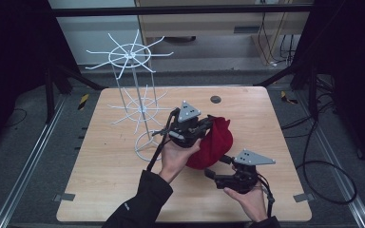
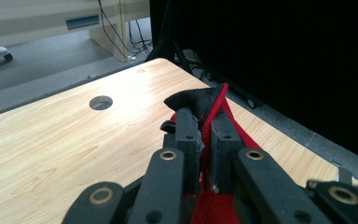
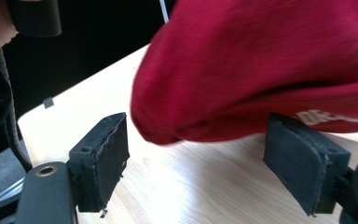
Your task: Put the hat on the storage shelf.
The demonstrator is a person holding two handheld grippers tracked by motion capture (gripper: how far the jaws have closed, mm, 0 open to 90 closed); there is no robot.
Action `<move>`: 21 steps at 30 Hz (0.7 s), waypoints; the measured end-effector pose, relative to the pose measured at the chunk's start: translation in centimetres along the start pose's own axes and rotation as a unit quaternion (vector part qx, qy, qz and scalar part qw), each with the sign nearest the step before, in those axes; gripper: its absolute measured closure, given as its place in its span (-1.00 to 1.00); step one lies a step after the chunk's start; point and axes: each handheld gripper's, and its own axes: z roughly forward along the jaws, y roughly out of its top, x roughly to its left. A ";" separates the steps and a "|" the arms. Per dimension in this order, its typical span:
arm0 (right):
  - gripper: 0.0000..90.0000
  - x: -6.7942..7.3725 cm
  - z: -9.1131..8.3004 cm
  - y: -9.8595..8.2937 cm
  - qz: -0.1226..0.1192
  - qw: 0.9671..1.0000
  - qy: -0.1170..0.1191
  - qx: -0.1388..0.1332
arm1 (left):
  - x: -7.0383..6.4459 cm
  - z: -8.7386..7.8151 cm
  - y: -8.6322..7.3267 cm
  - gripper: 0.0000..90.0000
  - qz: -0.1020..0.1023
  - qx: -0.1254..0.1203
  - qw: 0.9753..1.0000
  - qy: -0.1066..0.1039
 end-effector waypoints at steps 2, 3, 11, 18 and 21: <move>-0.49 0.3 0.3 0.0 0.002 1.000 -0.005 -0.005 | -0.1 0.0 0.0 0.87 0.002 -0.002 1.000 0.001; -0.45 0.3 0.5 0.0 0.006 1.000 -0.007 -0.008 | -0.1 0.0 0.0 0.87 0.002 -0.002 1.000 0.001; 0.67 -0.1 -0.3 -0.1 0.006 1.000 -0.025 -0.007 | -0.2 -0.5 0.1 0.87 0.004 -0.009 1.000 -0.010; 0.78 -2.5 -3.0 0.5 -0.006 0.995 -0.100 -0.015 | 0.0 -1.3 -0.5 0.86 -0.003 -0.013 1.000 -0.028; 0.78 -3.2 -4.0 0.9 -0.006 0.993 -0.120 -0.020 | -0.1 -1.6 -1.2 0.86 -0.001 -0.009 0.999 -0.035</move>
